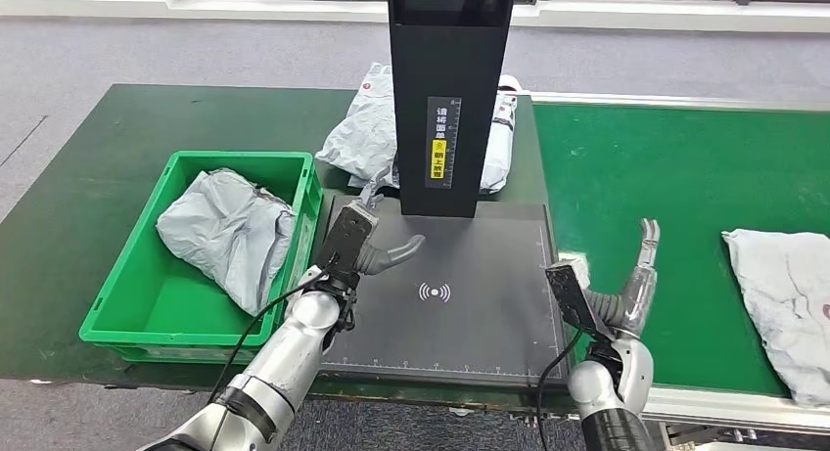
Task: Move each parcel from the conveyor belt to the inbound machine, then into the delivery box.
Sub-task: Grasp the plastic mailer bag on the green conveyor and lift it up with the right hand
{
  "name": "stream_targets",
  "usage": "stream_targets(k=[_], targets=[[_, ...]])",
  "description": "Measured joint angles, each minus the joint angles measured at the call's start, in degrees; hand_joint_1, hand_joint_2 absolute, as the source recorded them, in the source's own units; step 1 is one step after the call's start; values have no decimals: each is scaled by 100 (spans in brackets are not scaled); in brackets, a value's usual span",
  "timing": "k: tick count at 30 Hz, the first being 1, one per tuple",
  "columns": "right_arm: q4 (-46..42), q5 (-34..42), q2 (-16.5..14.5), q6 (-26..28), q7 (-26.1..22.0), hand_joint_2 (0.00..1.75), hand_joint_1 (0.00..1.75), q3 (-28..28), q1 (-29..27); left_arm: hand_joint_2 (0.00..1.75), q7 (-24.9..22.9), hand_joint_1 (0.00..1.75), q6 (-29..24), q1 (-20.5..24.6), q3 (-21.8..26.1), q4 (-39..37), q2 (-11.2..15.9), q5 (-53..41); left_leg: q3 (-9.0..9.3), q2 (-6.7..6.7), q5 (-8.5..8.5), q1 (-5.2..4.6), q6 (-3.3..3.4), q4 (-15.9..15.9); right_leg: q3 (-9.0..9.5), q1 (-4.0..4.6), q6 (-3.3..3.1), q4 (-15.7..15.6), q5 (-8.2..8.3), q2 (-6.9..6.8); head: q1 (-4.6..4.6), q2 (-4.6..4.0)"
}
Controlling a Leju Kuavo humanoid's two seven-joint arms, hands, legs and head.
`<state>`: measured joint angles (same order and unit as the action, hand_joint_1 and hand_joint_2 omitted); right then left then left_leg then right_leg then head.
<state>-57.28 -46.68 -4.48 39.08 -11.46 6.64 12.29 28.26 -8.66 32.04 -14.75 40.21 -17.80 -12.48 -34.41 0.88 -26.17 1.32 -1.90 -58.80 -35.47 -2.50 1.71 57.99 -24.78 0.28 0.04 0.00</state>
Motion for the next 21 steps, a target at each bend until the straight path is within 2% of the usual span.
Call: stream_targets(k=[3, 6, 15, 18, 21], targets=[[448, -534, 207, 63, 301, 175, 0, 407, 133, 175, -6, 0, -33, 0, -58, -135, -32, -1, -4, 8, 0, -1, 0, 0, 1, -1, 0, 0, 0, -4, 1, 0], [735, -706, 337, 80, 339, 175, 0, 671, 192, 175, -5, 0, -48, 0, -86, -222, -54, -4, -5, 7, -1, -2, 1, 0, -1, -2, 0, 0, 0, 0, 1, -1], [1072, -859, 436, 93, 455, 175, 0, 902, 282, 175, -4, 0, -50, 1, -94, -360, -106, -5, -4, 7, -1, -1, 2, 1, -4, 0, 0, 0, -1, 0, 0, -1], [1190, -1422, 503, 94, 1063, 175, 0, 1064, 293, 175, -5, 0, -49, 3, -95, -393, -130, -6, -5, 11, -1, -3, 2, -1, -4, -3, 1, -1, -1, -5, 0, -1], [1499, -2082, 701, 94, 1702, 175, 0, 1376, 320, 175, -15, 0, -51, 19, -96, -472, -155, 17, -7, 19, -2, -7, 5, -3, 0, -7, 1, -2, -1, -14, 1, -1]])
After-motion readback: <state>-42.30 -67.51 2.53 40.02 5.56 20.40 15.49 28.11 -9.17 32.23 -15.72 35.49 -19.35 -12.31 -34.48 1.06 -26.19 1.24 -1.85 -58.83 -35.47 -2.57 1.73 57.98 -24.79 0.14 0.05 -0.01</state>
